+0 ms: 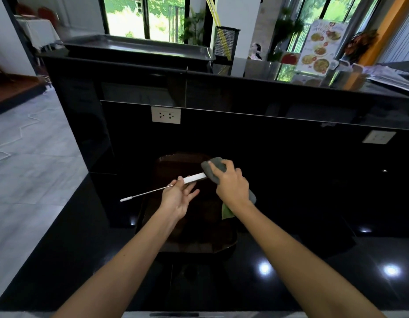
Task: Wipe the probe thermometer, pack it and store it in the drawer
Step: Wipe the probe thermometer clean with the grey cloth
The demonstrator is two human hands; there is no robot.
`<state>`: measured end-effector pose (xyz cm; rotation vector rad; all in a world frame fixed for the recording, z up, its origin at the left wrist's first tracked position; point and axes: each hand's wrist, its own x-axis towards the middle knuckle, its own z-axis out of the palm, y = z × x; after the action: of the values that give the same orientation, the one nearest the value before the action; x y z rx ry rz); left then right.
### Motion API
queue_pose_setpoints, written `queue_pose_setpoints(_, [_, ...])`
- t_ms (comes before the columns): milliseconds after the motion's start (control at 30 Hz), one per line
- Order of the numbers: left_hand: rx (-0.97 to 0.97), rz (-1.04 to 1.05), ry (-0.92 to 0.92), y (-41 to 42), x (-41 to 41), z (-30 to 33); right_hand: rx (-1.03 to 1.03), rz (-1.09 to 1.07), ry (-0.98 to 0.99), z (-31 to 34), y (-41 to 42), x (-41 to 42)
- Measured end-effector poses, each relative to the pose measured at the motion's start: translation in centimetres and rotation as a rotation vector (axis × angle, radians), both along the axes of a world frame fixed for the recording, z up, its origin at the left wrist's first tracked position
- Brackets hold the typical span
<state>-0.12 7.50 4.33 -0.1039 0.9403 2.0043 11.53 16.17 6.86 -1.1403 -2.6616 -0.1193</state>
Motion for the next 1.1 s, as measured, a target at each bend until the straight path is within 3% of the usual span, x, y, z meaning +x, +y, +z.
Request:
queue_pose_setpoints(133, [0.055,-0.010,-0.120,1.3,-1.3,1.0,0.067,0.202,-0.051,0.4,-0.4,-0.7])
queue_pose_setpoints(300, [-0.108,-0.005,-0.103,2.3,-2.1,1.4,-0.037,0.255,0.059,0.8,-0.4,-0.6])
queue_pose_setpoints(467, [-0.150,-0.065,0.217,2.5,-2.5,1.4,0.009,0.115,0.160,2.4,0.9,-0.2])
queue_pose_setpoints(567, [-0.049,-0.084,0.314,2.9,-2.1,1.4,-0.015,0.078,0.187,3.0,1.0,-0.8])
queue_pose_setpoints(733, [-0.008,-0.042,0.247,3.1,-2.0,1.1,0.016,0.123,0.032,0.7,0.8,-0.2])
queue_pose_setpoints(967, [-0.298,-0.152,0.247,1.4,-2.9,-1.7,0.028,0.006,-0.225,-0.6,5.8,5.9])
queue_pose_setpoints(1100, [-0.445,-0.326,0.284,0.1,-2.3,-3.5,0.097,0.025,-0.532,-1.5,8.8,8.7])
